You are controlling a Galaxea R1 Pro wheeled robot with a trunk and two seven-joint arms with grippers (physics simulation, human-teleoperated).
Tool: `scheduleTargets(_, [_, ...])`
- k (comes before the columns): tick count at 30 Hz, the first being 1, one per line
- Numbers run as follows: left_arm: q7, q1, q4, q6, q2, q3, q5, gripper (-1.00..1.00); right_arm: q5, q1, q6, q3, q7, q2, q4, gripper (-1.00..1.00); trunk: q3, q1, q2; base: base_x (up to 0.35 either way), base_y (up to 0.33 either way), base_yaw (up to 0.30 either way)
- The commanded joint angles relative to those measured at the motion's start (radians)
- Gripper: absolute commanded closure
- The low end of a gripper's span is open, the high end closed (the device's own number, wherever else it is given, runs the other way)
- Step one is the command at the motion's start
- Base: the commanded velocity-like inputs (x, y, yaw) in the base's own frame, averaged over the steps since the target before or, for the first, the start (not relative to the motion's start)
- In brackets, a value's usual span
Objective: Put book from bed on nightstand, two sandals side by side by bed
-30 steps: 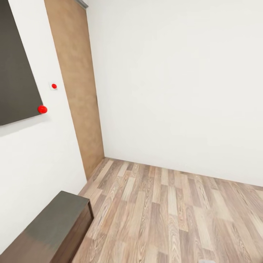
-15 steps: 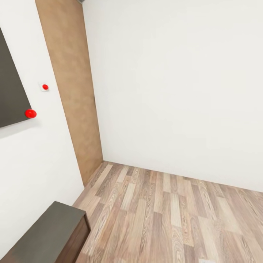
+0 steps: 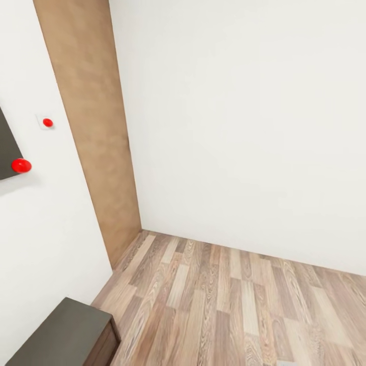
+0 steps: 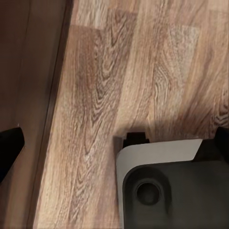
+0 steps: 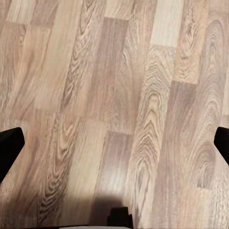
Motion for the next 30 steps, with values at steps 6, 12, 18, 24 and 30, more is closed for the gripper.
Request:
scheduleTargets(6, [0.004,0.000,0.000,-0.003,0.000,-0.009,0.007,-1.00,0.010,-0.001,0.005,-0.008,0.009,0.001,-0.002,-1.00,-0.001,0.001,-0.001,0.328,0.000,0.000])
scheduleTargets(12, [0.004,0.000,-0.001,-0.004,0.000,-0.009,0.007,-1.00,0.010,0.000,0.005,-0.008,0.009,0.001,-0.002,-1.00,-0.001,0.001,-0.001,0.327,0.000,0.000])
scheduleTargets(18, [0.004,0.000,-0.001,-0.009,0.000,-0.010,0.007,-1.00,0.009,0.000,0.005,-0.008,0.010,0.001,-0.002,-1.00,-0.001,0.001,-0.001,0.215,0.000,0.000])
scheduleTargets(24, [0.004,0.000,-0.001,-0.018,0.000,-0.009,0.007,-1.00,0.009,0.000,0.005,-0.008,0.009,0.001,-0.002,-1.00,-0.001,0.001,-0.001,0.060,0.000,0.000])
scheduleTargets(30, [0.005,0.000,-0.001,-0.020,0.000,-0.009,0.008,-1.00,0.009,-0.001,0.005,-0.008,0.010,0.001,-0.002,-1.00,-0.001,0.001,-0.001,0.018,0.000,0.000])
